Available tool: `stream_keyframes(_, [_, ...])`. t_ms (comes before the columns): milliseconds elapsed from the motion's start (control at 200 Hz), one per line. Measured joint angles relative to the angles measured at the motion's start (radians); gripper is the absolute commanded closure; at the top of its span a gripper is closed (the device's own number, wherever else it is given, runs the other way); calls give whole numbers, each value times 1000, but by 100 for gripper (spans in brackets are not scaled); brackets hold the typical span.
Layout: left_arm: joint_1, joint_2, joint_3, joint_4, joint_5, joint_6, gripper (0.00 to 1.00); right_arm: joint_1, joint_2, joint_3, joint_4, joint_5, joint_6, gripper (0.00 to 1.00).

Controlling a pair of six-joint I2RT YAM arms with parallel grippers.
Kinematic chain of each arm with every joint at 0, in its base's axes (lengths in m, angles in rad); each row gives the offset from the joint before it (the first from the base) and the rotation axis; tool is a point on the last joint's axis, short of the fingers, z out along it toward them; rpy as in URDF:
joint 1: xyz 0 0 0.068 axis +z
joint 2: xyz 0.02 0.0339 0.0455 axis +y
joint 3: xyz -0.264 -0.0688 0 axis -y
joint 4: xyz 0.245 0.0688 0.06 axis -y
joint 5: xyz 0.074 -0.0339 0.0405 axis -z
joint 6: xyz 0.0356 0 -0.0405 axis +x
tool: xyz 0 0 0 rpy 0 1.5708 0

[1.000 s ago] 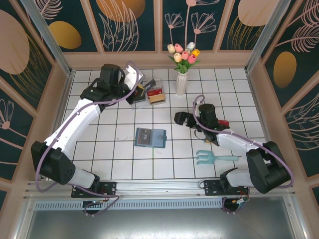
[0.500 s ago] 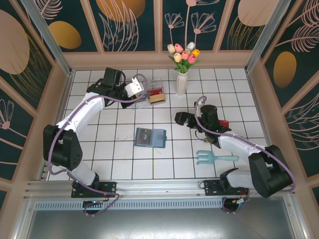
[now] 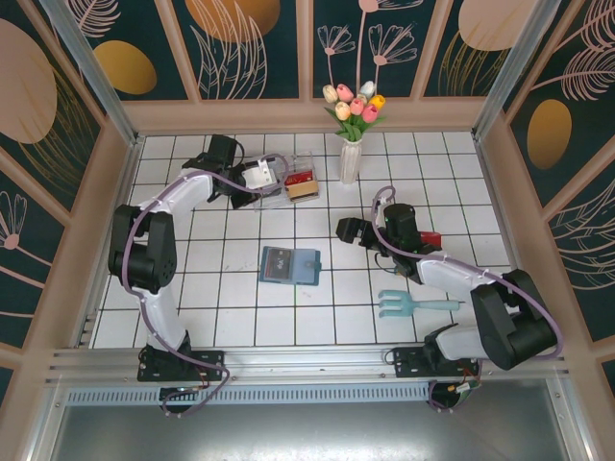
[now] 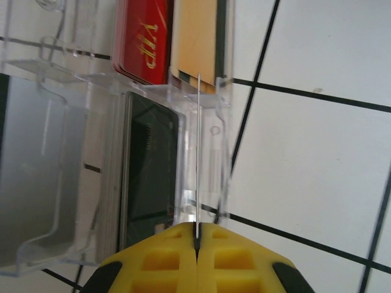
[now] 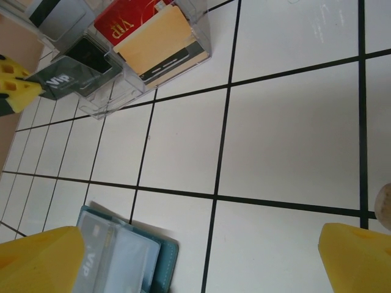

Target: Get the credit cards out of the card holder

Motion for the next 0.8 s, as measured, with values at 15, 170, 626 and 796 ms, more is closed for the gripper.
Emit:
stream_keyframes(15, [0, 0, 0, 6, 0, 3, 100, 0, 0, 0, 0, 0, 0, 1])
stream_keyframes(170, [0, 0, 1, 43, 1, 15, 100, 0, 5, -3, 3, 3, 2, 1])
stream_keyframes(626, [0, 24, 8, 102, -14, 36, 100, -1, 19, -3, 7, 3, 3, 1])
stream_keyframes(796, [0, 24, 8, 107, -15, 43, 100, -1, 19, -3, 7, 3, 3, 1])
